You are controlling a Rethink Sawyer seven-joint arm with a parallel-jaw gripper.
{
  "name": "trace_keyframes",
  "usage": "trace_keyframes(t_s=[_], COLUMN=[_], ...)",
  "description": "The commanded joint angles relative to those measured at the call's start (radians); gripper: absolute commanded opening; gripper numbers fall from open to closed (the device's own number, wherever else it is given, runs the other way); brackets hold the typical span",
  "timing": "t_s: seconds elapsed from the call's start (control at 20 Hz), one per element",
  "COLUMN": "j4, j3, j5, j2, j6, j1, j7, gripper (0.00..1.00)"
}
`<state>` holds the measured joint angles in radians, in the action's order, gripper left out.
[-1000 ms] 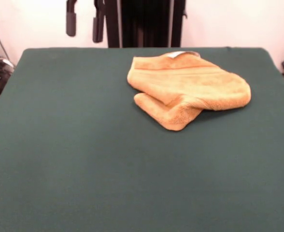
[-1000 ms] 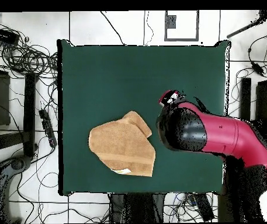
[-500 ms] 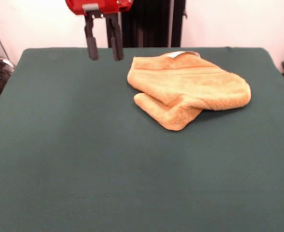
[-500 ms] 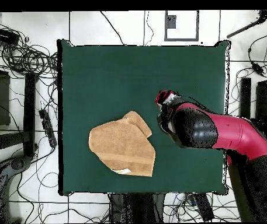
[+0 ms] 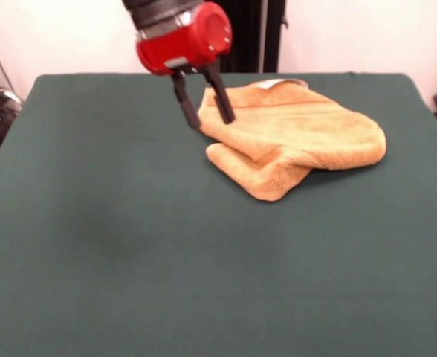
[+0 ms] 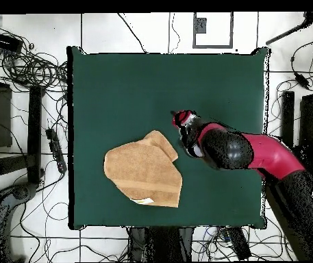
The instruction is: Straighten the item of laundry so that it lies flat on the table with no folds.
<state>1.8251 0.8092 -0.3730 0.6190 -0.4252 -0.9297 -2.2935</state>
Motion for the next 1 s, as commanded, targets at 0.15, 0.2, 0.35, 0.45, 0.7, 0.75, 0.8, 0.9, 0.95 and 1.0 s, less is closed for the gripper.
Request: trace_keyframes(t_s=[0.15,0.2,0.35,0.45,0.7,0.75,0.8,0.9,0.95,1.0], j4=[0.07,0.073,0.042,0.012,-0.025,-0.042,-0.065,-0.128,-0.144,-0.16], j3=[0.218,0.227,0.205,0.184,0.21,0.219,0.222,0.233,0.238,0.243], j5=[-0.148,-0.157,-0.219,-0.27,-0.302,-0.306,-0.314,-0.326,-0.334,-0.342], j2=[-0.152,-0.147,-0.141,-0.15,-0.15,-0.149,-0.15,-0.17,-0.179,-0.188], j6=[-0.077,-0.082,-0.1,-0.097,-0.16,-0.177,-0.195,-0.239,-0.255,-0.271], j1=[-0.006,-0.012,-0.003,0.004,-0.02,-0.027,-0.03,-0.032,-0.035,-0.038], j7=[0.353,0.343,0.351,0.36,0.414,0.436,0.459,0.517,0.542,0.567], gripper=[1.0,1.0,1.0,1.0,1.0,1.0,1.0,1.0,1.0,1.0])
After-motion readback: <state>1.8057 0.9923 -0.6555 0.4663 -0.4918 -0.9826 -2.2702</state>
